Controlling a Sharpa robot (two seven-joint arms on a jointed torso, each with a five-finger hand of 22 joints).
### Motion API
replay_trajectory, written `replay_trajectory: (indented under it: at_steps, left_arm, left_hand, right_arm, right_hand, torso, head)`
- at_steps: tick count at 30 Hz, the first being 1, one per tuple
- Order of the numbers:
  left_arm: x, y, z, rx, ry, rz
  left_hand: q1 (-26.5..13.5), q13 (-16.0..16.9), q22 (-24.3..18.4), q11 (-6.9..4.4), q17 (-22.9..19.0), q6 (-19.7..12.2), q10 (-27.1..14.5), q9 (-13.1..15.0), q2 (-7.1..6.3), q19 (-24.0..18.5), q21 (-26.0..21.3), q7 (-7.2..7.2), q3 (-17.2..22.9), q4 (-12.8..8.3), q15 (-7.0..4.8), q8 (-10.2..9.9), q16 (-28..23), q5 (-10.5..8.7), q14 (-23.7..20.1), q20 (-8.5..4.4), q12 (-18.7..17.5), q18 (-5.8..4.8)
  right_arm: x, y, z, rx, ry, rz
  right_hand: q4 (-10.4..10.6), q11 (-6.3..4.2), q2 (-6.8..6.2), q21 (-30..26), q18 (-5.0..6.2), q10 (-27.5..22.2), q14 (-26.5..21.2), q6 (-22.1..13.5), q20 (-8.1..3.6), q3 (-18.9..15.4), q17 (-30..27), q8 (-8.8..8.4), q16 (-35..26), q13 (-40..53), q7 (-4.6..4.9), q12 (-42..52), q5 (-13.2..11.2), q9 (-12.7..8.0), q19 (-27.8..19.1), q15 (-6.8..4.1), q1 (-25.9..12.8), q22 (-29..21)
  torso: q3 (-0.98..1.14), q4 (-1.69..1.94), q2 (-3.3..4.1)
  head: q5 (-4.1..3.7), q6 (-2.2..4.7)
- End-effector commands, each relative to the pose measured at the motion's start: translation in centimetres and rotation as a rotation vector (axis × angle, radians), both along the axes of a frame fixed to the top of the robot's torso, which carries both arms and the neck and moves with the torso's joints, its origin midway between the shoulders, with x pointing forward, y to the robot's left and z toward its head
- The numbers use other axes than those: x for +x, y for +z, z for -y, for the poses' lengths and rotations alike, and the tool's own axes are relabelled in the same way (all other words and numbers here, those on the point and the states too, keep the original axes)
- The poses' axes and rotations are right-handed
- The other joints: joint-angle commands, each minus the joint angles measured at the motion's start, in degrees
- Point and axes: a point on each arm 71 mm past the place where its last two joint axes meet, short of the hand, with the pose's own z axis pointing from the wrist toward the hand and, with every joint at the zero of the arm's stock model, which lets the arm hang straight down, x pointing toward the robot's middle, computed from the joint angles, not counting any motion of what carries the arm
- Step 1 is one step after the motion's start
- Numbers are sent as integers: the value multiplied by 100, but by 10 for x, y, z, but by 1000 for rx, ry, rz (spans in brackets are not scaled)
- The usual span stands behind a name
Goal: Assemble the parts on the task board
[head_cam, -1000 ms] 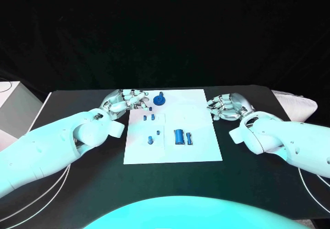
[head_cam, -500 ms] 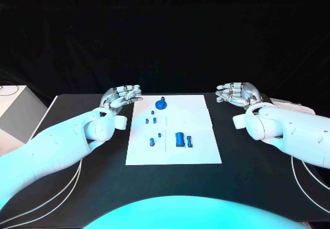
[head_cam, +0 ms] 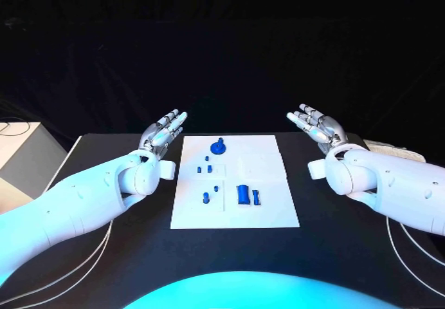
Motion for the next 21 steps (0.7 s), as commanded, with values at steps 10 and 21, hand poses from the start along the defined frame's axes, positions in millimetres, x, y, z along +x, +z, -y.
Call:
replay_trajectory:
  at_steps: [10, 21]
  left_arm:
    - [-20, 45, 56, 74, 92, 48]
    - [-33, 55, 71, 111, 107, 50]
  left_hand:
    - [-6038, -83, -590, -254, -401, -1189, -1291, -224, 103, -987, -92, -206, -157, -363, -239, -162, -156, -115, -1042, -379, -100, -300]
    - [-6038, -83, -590, -254, -401, -1189, -1291, -224, 103, -987, -92, -206, -157, -363, -239, -162, -156, -115, -1042, -379, -100, -300]
  right_arm:
    - [-41, 25, -46, 214, -132, 28]
    - [-48, 30, -52, 240, -146, 24]
  right_hand:
    - [-197, -206, 277, -91, -303, -2129, -1832, -1152, -320, -626, -515, -261, -157, -109, -260, -107, -80, -424, -1171, -167, -5005, -657]
    - [-197, -206, 277, -91, -303, -2129, -1832, -1152, -320, -626, -515, -261, -157, -109, -260, -107, -80, -424, -1171, -167, -5005, -657]
  torso:
    - [46, 218, 14]
    - [63, 296, 18]
  head:
    - [-293, 1022]
    - [-402, 1405]
